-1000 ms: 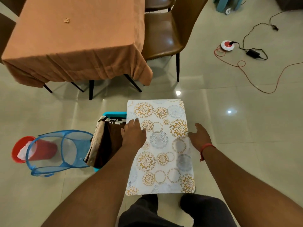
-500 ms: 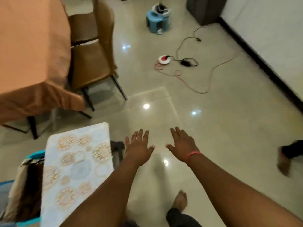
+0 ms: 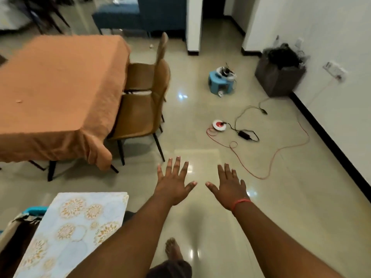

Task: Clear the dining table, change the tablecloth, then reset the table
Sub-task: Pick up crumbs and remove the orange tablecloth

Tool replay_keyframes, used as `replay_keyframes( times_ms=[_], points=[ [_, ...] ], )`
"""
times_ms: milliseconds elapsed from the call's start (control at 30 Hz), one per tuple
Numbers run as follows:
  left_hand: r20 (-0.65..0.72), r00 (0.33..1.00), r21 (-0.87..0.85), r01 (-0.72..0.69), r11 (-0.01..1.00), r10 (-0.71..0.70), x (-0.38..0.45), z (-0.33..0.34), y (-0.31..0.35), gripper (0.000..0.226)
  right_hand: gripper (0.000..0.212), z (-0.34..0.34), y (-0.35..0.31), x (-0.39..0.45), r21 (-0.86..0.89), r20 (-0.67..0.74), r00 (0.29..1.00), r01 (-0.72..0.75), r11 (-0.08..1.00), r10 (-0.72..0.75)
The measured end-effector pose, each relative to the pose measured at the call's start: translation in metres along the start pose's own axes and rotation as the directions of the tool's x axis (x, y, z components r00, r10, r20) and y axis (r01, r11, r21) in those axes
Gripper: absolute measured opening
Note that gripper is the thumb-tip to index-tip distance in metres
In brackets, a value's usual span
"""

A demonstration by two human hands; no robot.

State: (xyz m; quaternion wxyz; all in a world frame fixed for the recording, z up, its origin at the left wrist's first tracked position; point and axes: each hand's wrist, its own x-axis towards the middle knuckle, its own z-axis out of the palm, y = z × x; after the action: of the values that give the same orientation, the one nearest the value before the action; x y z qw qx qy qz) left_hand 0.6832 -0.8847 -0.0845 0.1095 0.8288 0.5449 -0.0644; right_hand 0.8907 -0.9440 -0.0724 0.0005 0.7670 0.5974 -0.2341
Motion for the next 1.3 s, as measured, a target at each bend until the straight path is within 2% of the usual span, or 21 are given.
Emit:
replay_keyframes(
  times_ms=[233,367,600,700,900,1033,1133,1200,1300],
  points=[
    [-0.052,0.985,-0.047,0.16,0.986,-0.162,0.114,-0.064,-0.099,0.088,0.083,-0.061,-0.08,0.159,-0.079,-0.032,0.99,0.137,0.987,-0.14],
    [-0.07,0.967,-0.078,0.241,0.967,-0.246,0.166,-0.107,-0.153,0.094,0.083,-0.09,-0.139,0.237,-0.069,-0.056,0.975,0.213,0.975,-0.217],
    [-0.058,0.89,-0.102,0.445,0.89,-0.452,0.224,-0.13,-0.241,0.082,0.081,-0.099,-0.231,0.352,-0.168,0.093,0.907,0.421,0.891,-0.411],
    [-0.075,0.808,-0.128,0.574,0.809,-0.585,0.249,-0.133,-0.286,0.083,0.08,-0.104,-0.28,0.416,-0.186,0.126,0.839,0.544,0.818,-0.529],
    [-0.049,0.594,-0.236,0.774,0.587,-0.803,0.269,-0.155,-0.351,0.087,0.08,-0.119,-0.386,0.503,-0.206,0.267,0.653,0.757,0.62,-0.709],
    [0.032,0.465,-0.267,0.857,0.441,-0.885,0.261,-0.162,-0.378,0.081,0.08,-0.119,-0.454,0.534,-0.172,0.359,0.555,0.83,0.531,-0.751],
    [0.056,0.357,-0.291,0.899,0.327,-0.933,0.25,-0.151,-0.413,0.094,0.08,-0.097,-0.501,0.542,-0.142,0.404,0.452,0.89,0.434,-0.795],
    [0.065,0.326,-0.317,0.903,0.29,-0.943,0.249,-0.145,-0.441,0.1,0.081,-0.08,-0.531,0.549,-0.172,0.431,0.408,0.913,0.371,-0.805],
    [0.107,0.319,-0.322,0.907,0.271,-0.942,0.255,-0.133,-0.498,0.097,0.089,-0.047,-0.584,0.561,-0.212,0.473,0.402,0.915,0.342,-0.783]
  ],
)
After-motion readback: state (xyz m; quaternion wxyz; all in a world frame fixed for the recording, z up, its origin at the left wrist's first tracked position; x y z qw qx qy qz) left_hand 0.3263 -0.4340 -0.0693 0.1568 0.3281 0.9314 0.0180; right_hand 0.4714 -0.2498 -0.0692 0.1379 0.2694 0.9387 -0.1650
